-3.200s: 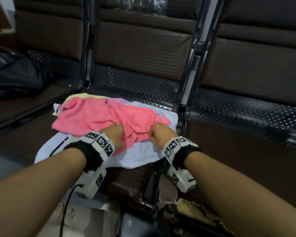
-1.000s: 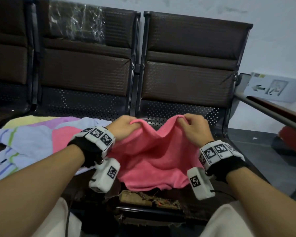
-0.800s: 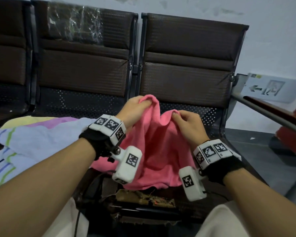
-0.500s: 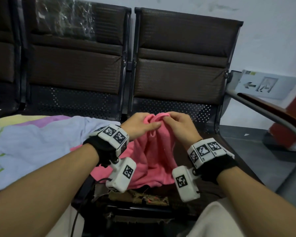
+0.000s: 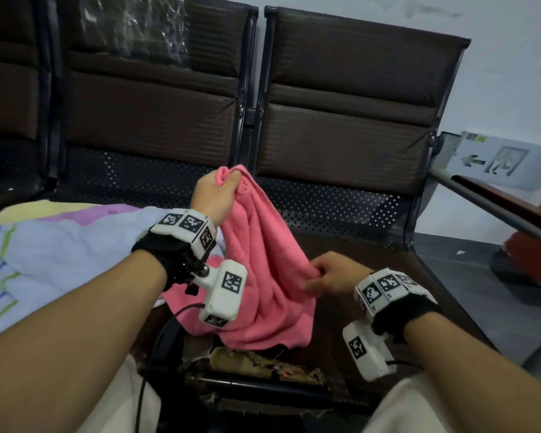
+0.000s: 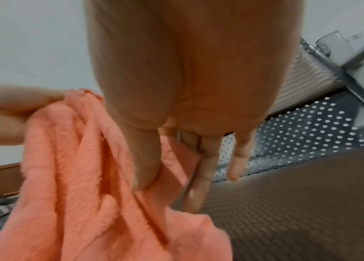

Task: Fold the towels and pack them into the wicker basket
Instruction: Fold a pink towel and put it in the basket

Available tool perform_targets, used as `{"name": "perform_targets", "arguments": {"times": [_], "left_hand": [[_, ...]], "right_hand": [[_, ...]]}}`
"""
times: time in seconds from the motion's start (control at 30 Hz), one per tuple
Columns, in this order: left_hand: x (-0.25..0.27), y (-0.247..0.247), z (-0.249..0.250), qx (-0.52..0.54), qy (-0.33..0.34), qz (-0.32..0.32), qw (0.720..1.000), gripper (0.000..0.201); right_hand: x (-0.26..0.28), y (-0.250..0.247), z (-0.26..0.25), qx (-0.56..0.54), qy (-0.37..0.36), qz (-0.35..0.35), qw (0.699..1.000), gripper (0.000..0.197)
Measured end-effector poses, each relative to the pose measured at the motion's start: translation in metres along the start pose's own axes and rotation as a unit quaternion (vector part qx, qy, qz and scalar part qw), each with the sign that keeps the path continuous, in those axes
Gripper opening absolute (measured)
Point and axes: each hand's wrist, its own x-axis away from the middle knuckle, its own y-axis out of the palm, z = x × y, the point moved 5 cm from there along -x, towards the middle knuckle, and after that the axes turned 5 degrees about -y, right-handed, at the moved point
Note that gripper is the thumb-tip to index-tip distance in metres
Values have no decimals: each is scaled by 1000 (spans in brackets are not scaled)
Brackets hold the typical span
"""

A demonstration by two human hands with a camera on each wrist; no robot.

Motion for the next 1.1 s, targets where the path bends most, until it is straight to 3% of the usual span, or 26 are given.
{"name": "perform_targets", "arguments": {"times": [0.13, 0.27, 0.4, 0.43, 0.5, 0.53, 0.57, 0.63, 0.73, 0.83, 0.9, 1.0, 1.1], "left_hand": [[-4, -7, -8, -24, -15, -1, 1000, 24], [12, 16, -5, -14, -23, -101, 994, 18], [37, 33, 1, 0, -35, -231, 972, 22], [42, 35, 1, 8, -41, -257, 966, 24], [51, 38, 2, 29, -49, -299, 952, 22], [53, 39, 3, 37, -48, -308, 949, 19], [54, 39, 4, 39, -46, -304, 951, 14], [50, 35, 2, 35, -44, -268, 962, 16], [43, 31, -4, 72, -75, -238, 966, 36], [42, 28, -9, 101, -93, -251, 958, 45], [45, 29, -15, 78, -104, -298, 946, 44], [53, 30, -30, -13, -125, -374, 919, 34], [49, 24, -43, -146, -94, -361, 916, 24]], "right_hand": [[2, -13, -12, -119, -30, 103, 987, 22], [-1, -14, -46, -152, -111, 141, 972, 8], [0, -18, -63, -156, -138, 179, 961, 53], [1, -19, -66, -169, -151, 174, 958, 52], [2, -15, -73, -189, -174, 142, 956, 30], [4, -13, -78, -180, -178, 128, 959, 13], [3, -11, -79, -169, -177, 128, 961, 12], [1, -6, -79, -152, -164, 132, 966, 34], [0, -8, -74, -172, -140, 134, 966, 40], [0, -18, -67, -279, -126, 188, 933, 39], [1, -30, -60, -334, -123, 250, 900, 43], [4, -48, -45, -385, -104, 334, 854, 43], [9, -59, -26, -428, -74, 397, 809, 47]]}}
